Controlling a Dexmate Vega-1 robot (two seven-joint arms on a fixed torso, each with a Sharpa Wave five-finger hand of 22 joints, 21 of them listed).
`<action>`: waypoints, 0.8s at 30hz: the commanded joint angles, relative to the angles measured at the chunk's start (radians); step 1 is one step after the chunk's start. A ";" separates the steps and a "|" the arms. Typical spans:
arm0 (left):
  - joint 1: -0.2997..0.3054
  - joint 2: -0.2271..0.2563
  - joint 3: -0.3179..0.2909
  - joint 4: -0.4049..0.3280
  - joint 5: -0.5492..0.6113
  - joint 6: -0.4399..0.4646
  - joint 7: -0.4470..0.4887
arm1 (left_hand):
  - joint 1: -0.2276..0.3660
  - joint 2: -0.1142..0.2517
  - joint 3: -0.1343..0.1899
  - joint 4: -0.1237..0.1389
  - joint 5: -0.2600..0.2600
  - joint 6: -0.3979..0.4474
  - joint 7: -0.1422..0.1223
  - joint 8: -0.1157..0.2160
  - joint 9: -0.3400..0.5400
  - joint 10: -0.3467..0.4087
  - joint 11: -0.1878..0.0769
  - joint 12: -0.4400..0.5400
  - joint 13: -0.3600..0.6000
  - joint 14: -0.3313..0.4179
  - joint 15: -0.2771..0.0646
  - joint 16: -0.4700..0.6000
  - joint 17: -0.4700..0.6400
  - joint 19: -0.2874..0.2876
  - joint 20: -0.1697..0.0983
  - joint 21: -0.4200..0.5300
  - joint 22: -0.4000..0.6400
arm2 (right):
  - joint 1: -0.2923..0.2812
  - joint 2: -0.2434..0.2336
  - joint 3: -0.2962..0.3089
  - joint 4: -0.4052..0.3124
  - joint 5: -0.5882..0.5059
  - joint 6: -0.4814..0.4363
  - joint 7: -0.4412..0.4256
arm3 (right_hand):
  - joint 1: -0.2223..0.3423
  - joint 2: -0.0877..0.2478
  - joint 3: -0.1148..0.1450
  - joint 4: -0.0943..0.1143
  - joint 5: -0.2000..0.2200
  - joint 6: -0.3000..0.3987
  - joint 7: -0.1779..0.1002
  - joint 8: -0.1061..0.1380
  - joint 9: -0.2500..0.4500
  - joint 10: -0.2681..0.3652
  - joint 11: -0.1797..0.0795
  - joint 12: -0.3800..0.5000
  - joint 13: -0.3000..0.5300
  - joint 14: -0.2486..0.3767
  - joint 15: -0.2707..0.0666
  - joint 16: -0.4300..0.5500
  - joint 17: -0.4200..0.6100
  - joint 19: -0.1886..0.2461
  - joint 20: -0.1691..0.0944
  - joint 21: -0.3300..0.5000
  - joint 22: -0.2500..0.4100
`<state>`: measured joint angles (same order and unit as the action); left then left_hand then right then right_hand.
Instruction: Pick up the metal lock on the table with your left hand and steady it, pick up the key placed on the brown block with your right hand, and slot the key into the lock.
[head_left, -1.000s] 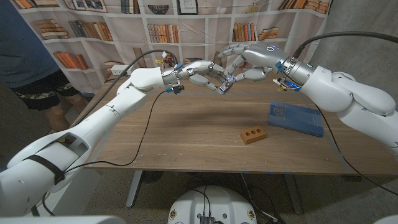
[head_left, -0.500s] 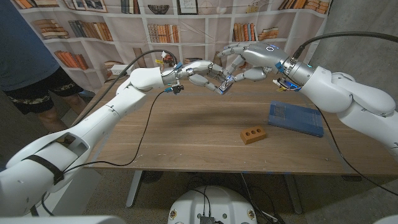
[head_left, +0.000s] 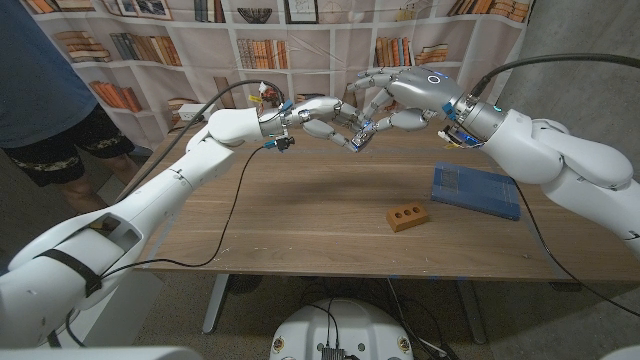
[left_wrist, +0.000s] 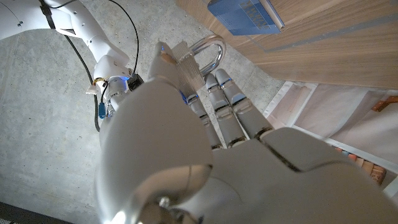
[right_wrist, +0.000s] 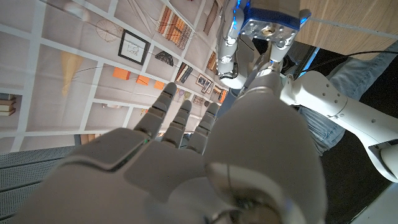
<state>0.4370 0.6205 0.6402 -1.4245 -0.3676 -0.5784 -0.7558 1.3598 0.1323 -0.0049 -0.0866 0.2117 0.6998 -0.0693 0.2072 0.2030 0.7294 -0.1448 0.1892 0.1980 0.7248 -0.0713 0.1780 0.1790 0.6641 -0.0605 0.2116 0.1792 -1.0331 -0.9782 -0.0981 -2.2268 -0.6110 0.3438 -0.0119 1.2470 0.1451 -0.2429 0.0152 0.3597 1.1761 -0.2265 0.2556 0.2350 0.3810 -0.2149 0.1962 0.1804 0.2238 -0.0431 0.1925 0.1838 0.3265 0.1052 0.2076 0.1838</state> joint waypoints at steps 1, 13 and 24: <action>0.007 0.004 -0.003 -0.007 -0.006 0.001 -0.003 | -0.005 0.000 0.001 0.003 0.002 0.003 0.006 0.005 0.005 0.006 0.001 0.007 0.003 -0.007 -0.114 0.007 0.003 -0.005 -0.044 0.004 0.005 | -0.004 0.005 0.000 -0.006 -0.021 -0.012 0.004 | 0.016 0.002 -0.004 0.005 0.005 0.002 0.003 0.003 0.002 0.007 -0.001 0.004 0.003 0.011 -0.046 0.003 0.002 0.007 0.003 0.003 0.004; 0.017 0.011 -0.008 -0.022 -0.004 0.005 0.006 | -0.007 0.001 0.001 0.004 0.001 0.004 0.008 0.006 0.005 0.007 0.003 0.008 0.003 -0.009 -0.116 0.007 0.003 -0.005 -0.042 0.004 0.005 | -0.014 0.003 0.008 -0.010 -0.016 -0.027 0.011 | 0.018 0.003 -0.007 0.007 0.006 0.003 0.003 0.003 0.002 0.008 0.000 0.003 0.002 0.012 -0.044 0.002 0.003 0.007 0.005 0.001 0.004; 0.018 0.012 -0.010 -0.023 -0.005 0.004 0.008 | -0.009 0.001 0.001 0.005 0.001 0.005 0.008 0.006 0.005 0.008 0.001 0.008 0.003 -0.011 -0.113 0.007 0.003 -0.005 -0.041 0.005 0.005 | -0.029 0.003 0.018 -0.022 -0.008 -0.028 0.013 | 0.019 0.003 -0.008 0.009 0.007 0.004 0.003 0.003 0.001 0.010 0.000 0.003 0.003 0.017 -0.044 0.003 0.003 0.008 0.007 0.000 0.004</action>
<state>0.4529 0.6313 0.6326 -1.4455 -0.3727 -0.5733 -0.7514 1.3504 0.1280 -0.0021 -0.0840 0.2117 0.6997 -0.0694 0.2046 0.2024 0.7294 -0.1447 0.1892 0.1979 0.7194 -0.0695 0.1781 0.1790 0.6641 -0.0606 0.2116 0.1792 -1.0488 -0.9748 -0.0897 -2.2382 -0.6264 0.3204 -0.0027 1.2524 0.1505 -0.2470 0.0193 0.3597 1.1747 -0.2252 0.2547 0.2342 0.3809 -0.2148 0.1962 0.1803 0.2292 -0.0377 0.1924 0.1838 0.3302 0.1090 0.2076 0.1838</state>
